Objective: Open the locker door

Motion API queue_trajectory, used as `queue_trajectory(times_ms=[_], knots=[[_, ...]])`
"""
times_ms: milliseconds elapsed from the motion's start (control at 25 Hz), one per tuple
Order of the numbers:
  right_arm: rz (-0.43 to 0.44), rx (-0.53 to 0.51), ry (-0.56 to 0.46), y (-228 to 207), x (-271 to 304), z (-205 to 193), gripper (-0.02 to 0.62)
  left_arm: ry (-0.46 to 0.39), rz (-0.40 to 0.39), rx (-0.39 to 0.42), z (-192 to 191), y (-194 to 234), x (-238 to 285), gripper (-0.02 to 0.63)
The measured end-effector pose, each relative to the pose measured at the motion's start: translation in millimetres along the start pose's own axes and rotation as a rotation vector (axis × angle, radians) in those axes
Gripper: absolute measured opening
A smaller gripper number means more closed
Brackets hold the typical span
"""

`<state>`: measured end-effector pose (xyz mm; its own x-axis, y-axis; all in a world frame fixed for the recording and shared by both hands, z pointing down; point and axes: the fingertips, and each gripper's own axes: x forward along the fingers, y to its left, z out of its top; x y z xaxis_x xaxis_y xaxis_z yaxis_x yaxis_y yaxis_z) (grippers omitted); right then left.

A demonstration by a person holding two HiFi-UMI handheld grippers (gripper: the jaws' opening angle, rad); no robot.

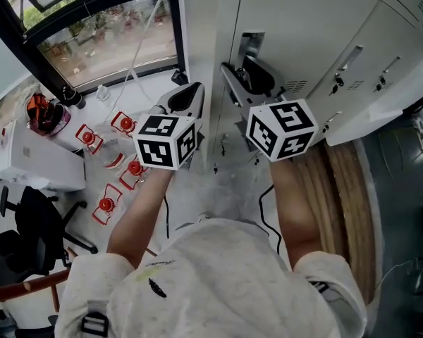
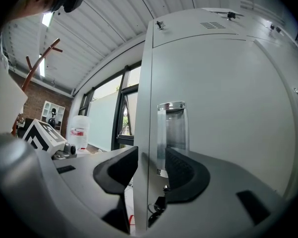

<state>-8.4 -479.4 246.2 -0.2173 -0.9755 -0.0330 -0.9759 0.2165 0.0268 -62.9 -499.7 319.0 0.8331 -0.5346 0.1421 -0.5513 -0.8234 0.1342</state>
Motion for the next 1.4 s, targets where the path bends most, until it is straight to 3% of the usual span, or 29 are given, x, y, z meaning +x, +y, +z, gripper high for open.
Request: queue_trajectory(times_ms=[600,1400], knots=[[0.001,0.002,-0.007,3.2,-18.3,0.7,0.146,0.002,-0.012,-0.02,-6.1,-11.0,-5.4,0.006],[0.117,-0.003,-0.04,15.1,-80.8,3.0,0.146,-0.006,0.1,0.001,-14.6,-71.5,-33.9,0.006]])
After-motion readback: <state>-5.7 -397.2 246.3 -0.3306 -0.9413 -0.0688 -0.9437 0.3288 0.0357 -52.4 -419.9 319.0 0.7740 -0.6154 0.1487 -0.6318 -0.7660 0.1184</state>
